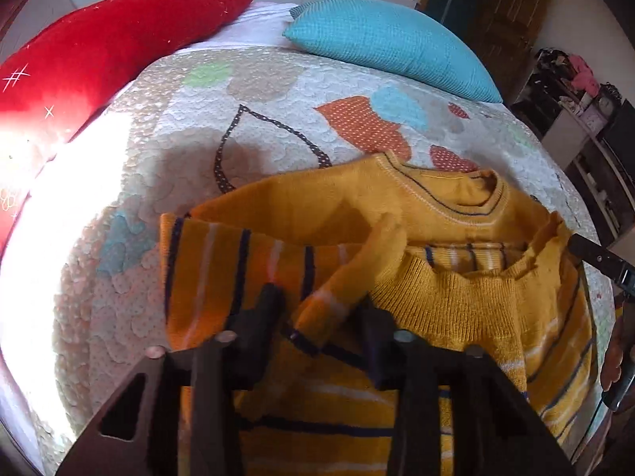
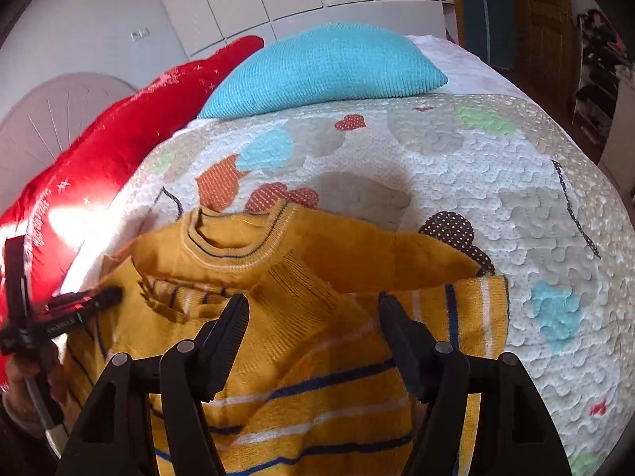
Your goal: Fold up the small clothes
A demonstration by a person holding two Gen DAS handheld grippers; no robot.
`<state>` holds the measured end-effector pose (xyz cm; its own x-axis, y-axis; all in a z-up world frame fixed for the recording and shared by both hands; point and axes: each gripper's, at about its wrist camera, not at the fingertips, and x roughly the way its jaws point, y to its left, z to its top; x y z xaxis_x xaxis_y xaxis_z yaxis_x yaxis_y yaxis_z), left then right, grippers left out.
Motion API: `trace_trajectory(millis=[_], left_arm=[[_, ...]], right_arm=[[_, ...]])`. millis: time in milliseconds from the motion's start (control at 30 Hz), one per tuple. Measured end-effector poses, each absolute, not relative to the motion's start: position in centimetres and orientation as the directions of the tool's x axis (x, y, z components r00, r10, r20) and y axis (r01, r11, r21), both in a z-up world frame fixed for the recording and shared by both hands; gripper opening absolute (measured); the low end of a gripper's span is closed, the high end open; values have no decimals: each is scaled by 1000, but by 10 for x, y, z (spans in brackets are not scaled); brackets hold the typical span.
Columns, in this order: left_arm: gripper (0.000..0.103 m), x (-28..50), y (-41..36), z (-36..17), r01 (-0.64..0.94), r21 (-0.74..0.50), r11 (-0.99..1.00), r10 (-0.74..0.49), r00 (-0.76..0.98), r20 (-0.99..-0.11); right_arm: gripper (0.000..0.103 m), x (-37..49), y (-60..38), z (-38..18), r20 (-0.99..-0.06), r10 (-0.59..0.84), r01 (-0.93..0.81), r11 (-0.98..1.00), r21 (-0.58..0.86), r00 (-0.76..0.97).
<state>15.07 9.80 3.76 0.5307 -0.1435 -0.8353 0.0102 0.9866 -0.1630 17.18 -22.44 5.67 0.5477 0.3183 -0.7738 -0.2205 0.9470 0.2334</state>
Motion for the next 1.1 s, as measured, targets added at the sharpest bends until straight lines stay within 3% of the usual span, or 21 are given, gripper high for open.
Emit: trace_trajectory(millis=[33,67,100,267,433,567,633,767,833,967,1100], left_arm=[[14,151,105,40,-5,-196,981,-163,537,-828],[11,152,112,41,-25,-214,976,-167,539,-825],[8,153,117,42,-44,-216,975,-158,542,-826],[8,162,128,31,-120,-193,974,-105,518,-849],[24,154,141,35,-190,-283,940,-146,526,-838],[37,125,138,61,-182,-234,955,-89,576,-813],[58,103,134,79,-185,-197,963,-43,616,-787],[79,56,120,113,-193,-105,976,61,698,-714],[96,31,114,125,-199,-68,978,100,724,-682],[103,-18,119,136,-194,-107,975,84,770,-633],[103,-41,136,114,-227,-173,958,51,733,-679]], right_arm=[[51,177,-224,49,-784,328,-229,943,240,527],[15,182,-224,43,-793,345,-231,937,261,503],[11,187,-225,36,-808,338,-212,940,267,483],[10,203,-228,26,-839,182,-106,983,149,513],[15,198,-204,40,-834,-2,-119,990,-81,551],[35,177,-203,59,-806,-49,-141,977,-163,590],[36,164,-208,70,-795,-42,-144,976,-161,605],[41,135,-220,90,-788,-5,-146,982,-120,615],[46,115,-227,100,-782,37,-155,985,-77,623],[51,72,-240,109,-773,125,-182,983,13,622],[51,45,-240,98,-789,205,-232,969,81,580]])
